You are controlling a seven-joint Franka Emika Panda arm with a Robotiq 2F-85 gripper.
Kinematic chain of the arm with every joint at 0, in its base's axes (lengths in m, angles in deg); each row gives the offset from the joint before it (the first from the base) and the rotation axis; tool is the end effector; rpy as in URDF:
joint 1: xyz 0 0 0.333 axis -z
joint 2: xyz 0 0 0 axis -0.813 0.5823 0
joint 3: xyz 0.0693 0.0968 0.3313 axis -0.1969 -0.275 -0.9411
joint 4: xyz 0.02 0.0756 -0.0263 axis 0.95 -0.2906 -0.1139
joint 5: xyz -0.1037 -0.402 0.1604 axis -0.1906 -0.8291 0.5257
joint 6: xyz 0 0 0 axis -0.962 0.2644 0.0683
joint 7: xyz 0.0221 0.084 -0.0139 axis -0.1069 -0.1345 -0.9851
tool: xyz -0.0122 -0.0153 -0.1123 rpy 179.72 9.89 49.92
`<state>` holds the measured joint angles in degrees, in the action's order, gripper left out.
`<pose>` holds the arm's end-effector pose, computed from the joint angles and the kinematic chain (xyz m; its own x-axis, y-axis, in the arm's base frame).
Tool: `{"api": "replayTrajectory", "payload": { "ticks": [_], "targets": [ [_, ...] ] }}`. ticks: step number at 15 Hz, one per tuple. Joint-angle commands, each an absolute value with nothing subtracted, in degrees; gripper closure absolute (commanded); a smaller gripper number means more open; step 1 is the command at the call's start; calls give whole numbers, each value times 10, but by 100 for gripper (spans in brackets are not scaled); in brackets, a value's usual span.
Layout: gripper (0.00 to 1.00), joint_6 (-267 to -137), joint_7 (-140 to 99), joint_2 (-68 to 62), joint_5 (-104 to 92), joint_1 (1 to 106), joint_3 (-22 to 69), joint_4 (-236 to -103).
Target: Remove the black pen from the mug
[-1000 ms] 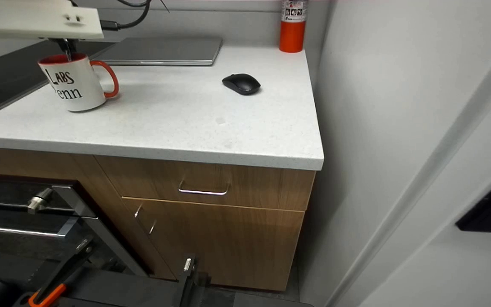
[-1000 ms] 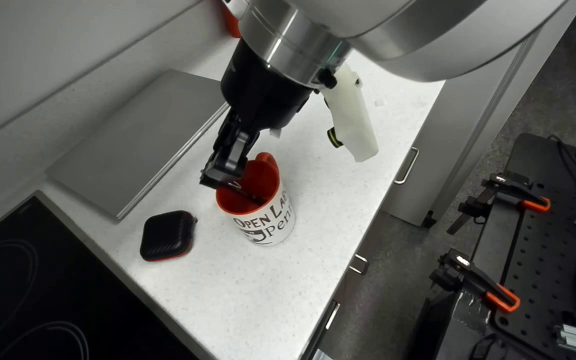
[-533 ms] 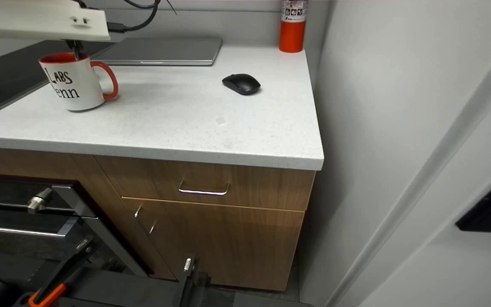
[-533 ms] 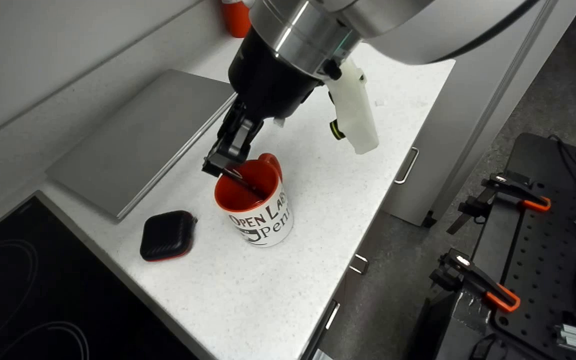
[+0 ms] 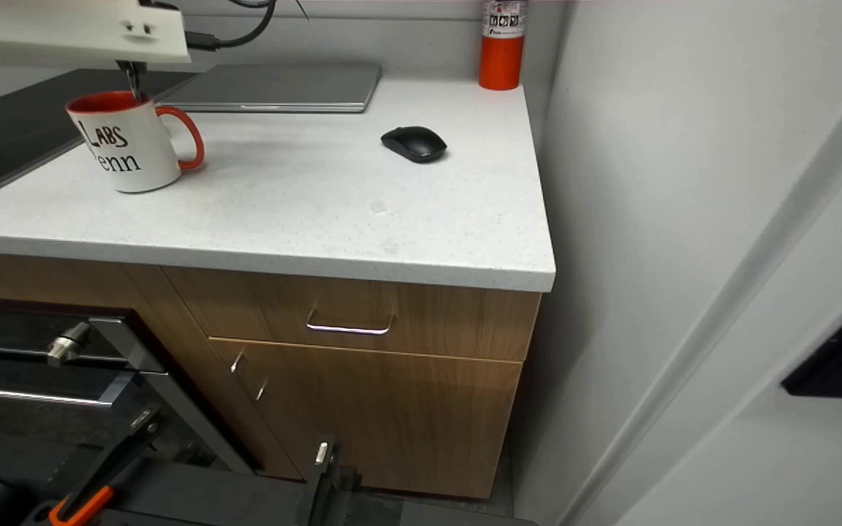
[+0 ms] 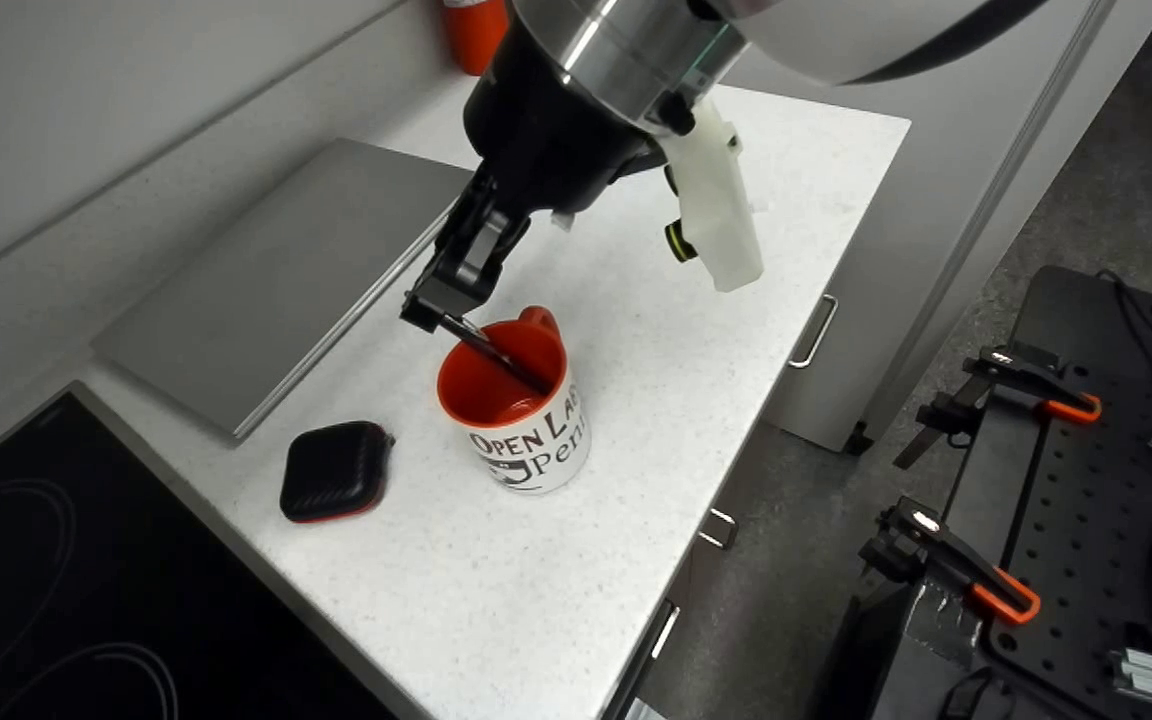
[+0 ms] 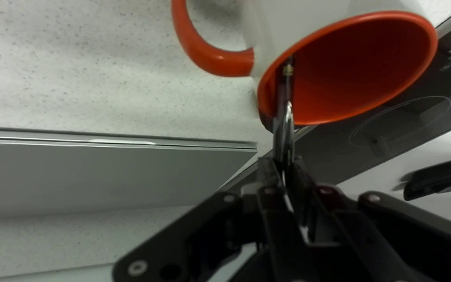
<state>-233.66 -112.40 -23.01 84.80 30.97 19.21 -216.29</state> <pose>0.4961 0.1557 0.3363 0.6706 0.2894 0.6831 0.5360 -0.8256 -0.1764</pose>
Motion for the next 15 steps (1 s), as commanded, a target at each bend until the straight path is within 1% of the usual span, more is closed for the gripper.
{"api": "replayTrajectory", "payload": {
  "ticks": [1, 9, 15],
  "targets": [
    [97, -2325, -1141, -258, 866, 310, 193, -2182],
    [97, -2287, -1098, -322, 837, 315, 201, -2213],
    [97, -2299, -1056, -340, 838, 321, 214, -2177]
  ]
}}
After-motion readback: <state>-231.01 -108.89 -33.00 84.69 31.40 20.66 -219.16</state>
